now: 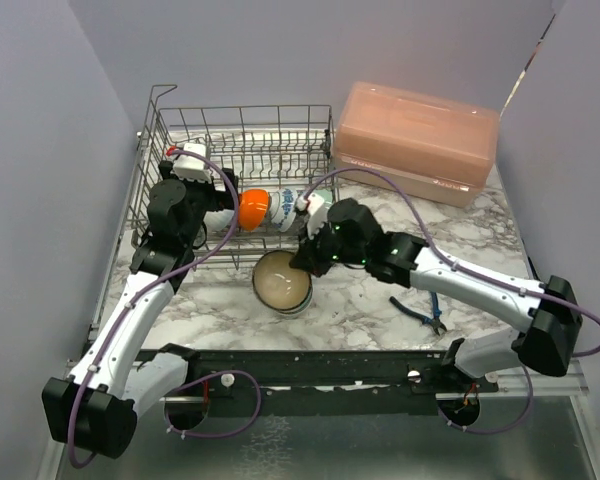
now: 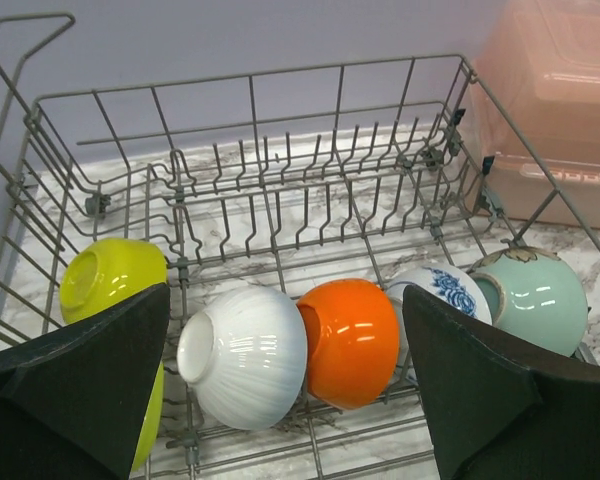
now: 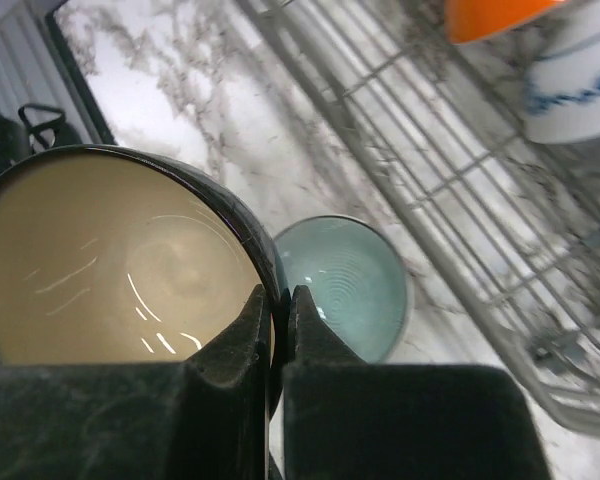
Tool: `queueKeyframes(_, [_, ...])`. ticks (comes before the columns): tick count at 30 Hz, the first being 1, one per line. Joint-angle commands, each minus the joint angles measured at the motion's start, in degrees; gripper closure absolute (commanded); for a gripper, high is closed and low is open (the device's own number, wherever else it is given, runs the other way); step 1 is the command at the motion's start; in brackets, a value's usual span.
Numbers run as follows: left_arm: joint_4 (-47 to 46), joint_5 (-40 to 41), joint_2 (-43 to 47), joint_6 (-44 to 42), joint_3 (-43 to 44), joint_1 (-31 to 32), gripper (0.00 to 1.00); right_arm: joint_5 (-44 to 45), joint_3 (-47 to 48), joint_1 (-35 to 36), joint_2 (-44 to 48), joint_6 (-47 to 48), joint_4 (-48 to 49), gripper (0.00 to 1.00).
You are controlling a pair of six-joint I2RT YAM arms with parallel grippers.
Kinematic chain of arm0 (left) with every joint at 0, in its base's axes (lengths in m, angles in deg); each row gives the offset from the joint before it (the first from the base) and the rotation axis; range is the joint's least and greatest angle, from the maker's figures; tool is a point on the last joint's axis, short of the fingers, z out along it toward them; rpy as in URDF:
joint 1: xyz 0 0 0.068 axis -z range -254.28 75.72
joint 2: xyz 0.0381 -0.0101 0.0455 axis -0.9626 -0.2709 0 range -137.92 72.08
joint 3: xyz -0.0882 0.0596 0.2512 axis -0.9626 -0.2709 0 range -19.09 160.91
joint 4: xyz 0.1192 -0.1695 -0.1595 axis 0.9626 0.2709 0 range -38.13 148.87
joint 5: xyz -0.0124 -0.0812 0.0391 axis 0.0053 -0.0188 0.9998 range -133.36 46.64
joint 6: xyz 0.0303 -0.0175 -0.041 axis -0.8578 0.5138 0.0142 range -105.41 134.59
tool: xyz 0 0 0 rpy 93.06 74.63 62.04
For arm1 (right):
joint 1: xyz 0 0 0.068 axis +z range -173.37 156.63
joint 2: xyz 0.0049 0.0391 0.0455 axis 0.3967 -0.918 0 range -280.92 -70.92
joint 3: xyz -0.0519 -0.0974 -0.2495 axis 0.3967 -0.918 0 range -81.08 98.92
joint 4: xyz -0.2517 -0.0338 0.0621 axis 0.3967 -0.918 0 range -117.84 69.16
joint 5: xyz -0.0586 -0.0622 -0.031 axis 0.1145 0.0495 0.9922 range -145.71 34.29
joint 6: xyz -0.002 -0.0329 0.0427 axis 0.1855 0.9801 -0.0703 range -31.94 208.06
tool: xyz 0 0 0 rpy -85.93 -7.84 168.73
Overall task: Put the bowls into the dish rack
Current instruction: Pick up the bowl from the center of the board.
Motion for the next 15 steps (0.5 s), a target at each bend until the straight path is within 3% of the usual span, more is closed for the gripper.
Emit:
queueKeyframes(1, [0.92,-3.88,-1.55,1.75,1.72,-0.17,0.01,-8.43,-2.65,-6.99,7.66,-4.01,6.83,1.00])
queueKeyframes(8, [0.48,-9.02,-3.17,5.98,2.17,-0.17,0.01,-18.17,-7.75,-20.00,13.06,-7.13,8.69,1.00])
queueKeyframes(15, [-2.24,-22.19,-6.40,21.92,2.06,-0.17,0.03,-27.57,-10.71,-34.04,16.45,-10.35,8.97,1.00])
